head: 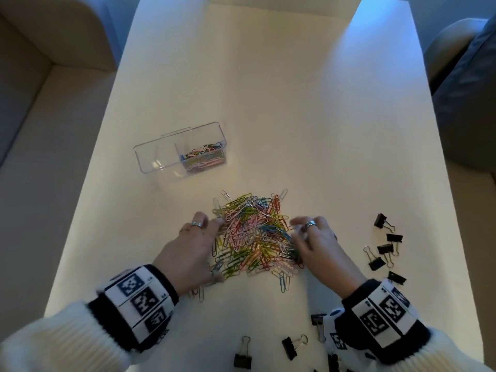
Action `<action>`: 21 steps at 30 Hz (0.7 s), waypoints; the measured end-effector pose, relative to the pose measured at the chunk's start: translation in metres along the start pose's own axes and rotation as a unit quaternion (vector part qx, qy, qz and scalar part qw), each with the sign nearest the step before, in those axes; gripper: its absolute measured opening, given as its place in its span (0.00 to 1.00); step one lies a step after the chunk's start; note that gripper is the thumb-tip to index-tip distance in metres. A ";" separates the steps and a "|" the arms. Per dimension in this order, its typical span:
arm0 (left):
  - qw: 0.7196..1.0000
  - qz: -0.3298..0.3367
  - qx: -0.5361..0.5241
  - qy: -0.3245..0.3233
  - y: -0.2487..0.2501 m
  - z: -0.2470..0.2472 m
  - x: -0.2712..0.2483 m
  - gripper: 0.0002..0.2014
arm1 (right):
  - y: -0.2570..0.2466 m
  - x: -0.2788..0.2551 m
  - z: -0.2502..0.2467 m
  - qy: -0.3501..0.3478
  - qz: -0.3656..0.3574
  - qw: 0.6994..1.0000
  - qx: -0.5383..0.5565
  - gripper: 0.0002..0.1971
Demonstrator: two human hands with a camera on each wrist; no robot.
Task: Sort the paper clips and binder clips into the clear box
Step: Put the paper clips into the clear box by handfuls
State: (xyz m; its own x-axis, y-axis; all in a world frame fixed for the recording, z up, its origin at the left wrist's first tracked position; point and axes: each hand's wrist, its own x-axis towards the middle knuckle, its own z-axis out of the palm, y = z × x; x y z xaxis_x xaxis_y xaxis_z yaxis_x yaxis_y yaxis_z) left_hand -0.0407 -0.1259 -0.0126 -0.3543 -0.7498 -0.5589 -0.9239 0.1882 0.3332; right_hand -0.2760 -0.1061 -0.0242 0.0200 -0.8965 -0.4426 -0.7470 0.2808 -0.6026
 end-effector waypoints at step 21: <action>0.977 0.137 -0.101 0.130 -0.005 -0.033 0.020 0.21 | -0.041 0.038 0.004 -0.019 -0.071 0.992 -0.103 0.37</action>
State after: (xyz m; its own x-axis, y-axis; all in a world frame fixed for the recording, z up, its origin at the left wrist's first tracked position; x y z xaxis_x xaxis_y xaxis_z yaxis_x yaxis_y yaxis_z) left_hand -0.0383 -0.1628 -0.0003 -0.5111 -0.8295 -0.2253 -0.7428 0.2944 0.6013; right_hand -0.2421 -0.1501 -0.0195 0.1570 -0.9077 -0.3891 -0.8550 0.0722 -0.5135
